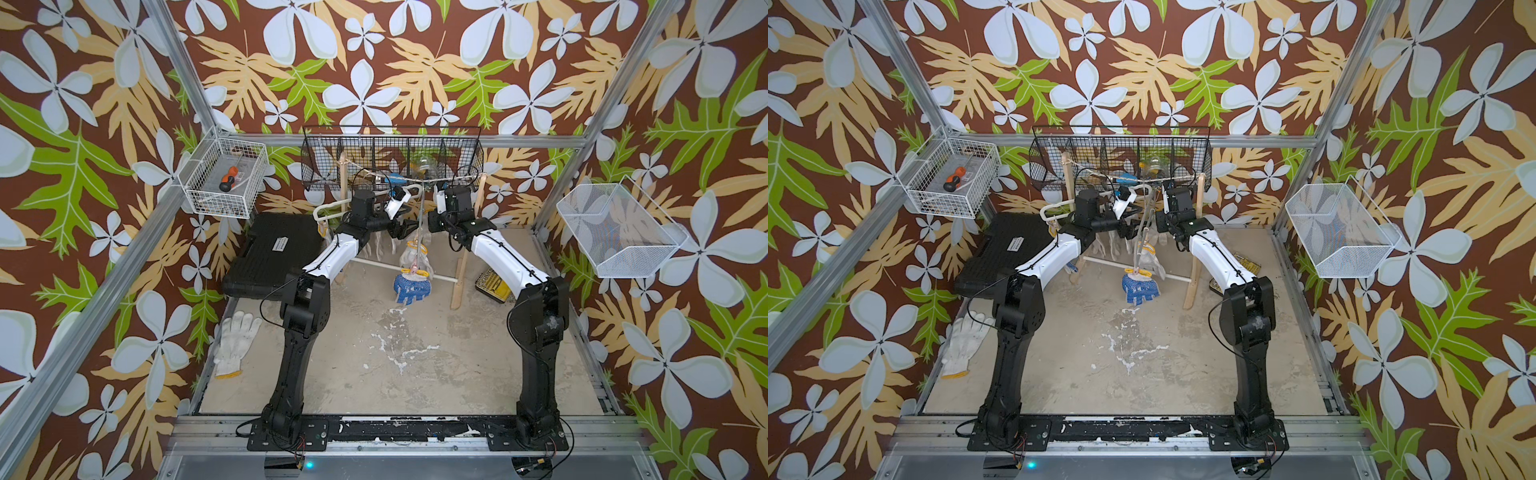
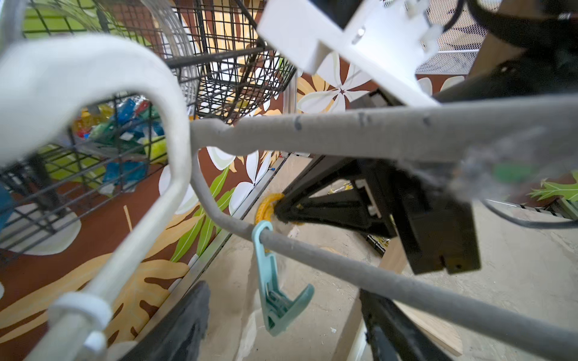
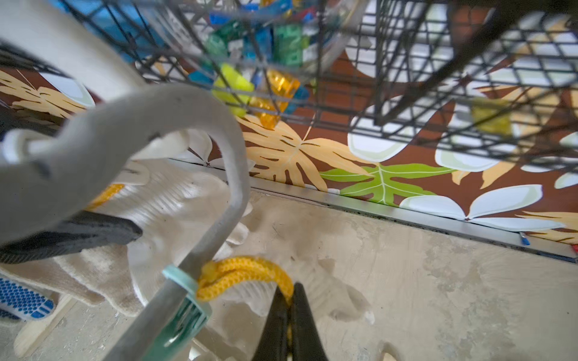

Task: Clip the gloves onto a hanger to dry
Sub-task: Open the clamp at the hanger.

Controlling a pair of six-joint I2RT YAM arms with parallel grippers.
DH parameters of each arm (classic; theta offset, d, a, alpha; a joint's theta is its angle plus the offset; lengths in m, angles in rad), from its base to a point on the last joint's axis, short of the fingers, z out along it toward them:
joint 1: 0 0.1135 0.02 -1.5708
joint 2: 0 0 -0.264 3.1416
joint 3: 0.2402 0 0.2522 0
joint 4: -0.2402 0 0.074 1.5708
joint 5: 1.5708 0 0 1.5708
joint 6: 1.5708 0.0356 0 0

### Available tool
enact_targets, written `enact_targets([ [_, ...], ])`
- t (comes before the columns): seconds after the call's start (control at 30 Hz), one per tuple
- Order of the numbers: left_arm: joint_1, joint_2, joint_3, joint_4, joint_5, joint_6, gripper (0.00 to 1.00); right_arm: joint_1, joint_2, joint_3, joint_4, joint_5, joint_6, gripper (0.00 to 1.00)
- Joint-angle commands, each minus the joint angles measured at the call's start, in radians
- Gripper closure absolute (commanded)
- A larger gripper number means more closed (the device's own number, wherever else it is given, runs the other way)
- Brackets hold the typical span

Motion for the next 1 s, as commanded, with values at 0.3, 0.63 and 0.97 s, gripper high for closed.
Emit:
enact_targets([
  [0.3,0.004,0.020,0.042,0.054,0.119,-0.037,0.23,0.018,-0.038,-0.027,0.149,-0.139,-0.089,1.00],
  [0.63,0.011,0.001,0.053,-0.054,0.134,0.046,0.22,0.018,-0.054,-0.039,0.159,-0.214,-0.174,1.00],
  [0.97,0.036,-0.063,0.007,-0.133,0.225,0.048,0.25,0.022,-0.094,-0.096,0.180,-0.249,-0.247,1.00],
])
